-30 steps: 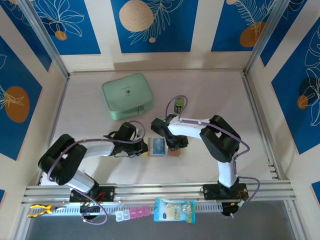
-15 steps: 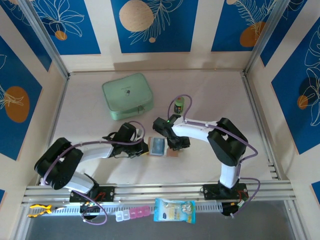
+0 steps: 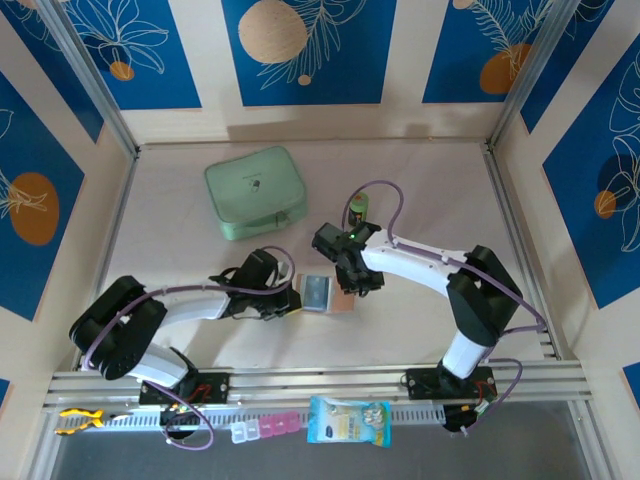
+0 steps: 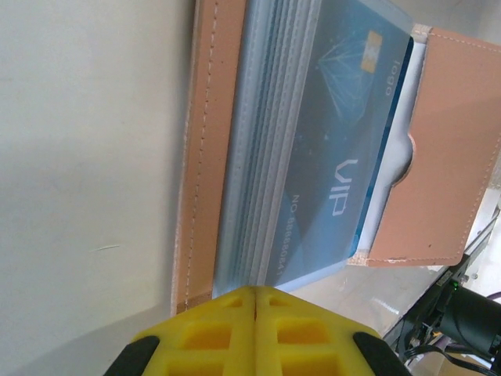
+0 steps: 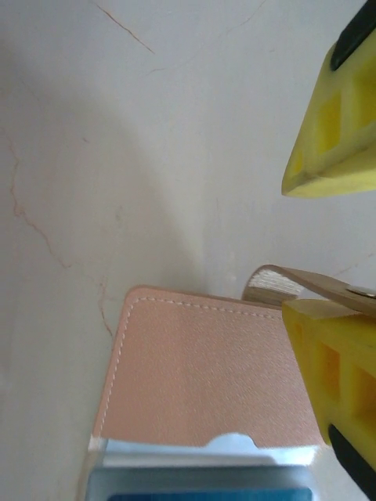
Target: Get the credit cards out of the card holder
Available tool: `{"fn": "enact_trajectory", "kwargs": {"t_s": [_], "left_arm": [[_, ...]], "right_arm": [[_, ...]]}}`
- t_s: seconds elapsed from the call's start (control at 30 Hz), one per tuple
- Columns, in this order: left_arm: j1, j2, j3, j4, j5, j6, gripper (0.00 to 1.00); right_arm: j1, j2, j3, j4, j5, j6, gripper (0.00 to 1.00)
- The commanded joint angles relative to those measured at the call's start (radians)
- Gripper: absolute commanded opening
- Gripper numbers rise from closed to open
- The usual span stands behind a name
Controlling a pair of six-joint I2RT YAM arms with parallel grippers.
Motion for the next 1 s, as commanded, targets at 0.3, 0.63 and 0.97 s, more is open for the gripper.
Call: {"fn": "enact_trajectory", "kwargs": {"t_s": [0.3,0.63,0.97], "left_arm": [[-0.013,0.006,-0.017,-0.009,-0.019,-0.015,0.06],[-0.014,0.005,-0.017,-0.01,-0.018,-0.014,0.05],[-0.014,-0.091,-0.006,-0.086,-0.088,0.001,0.05]], "right_arm": [[0.046,-0.02,0.117,0.032,-0.146,0.029,0.34],[0.099,0.092,0.134,0.14,-0.295,0.089,0.29],[0.022,0.124,0.023,0.152,-0.235,0.078,0.29]]}}
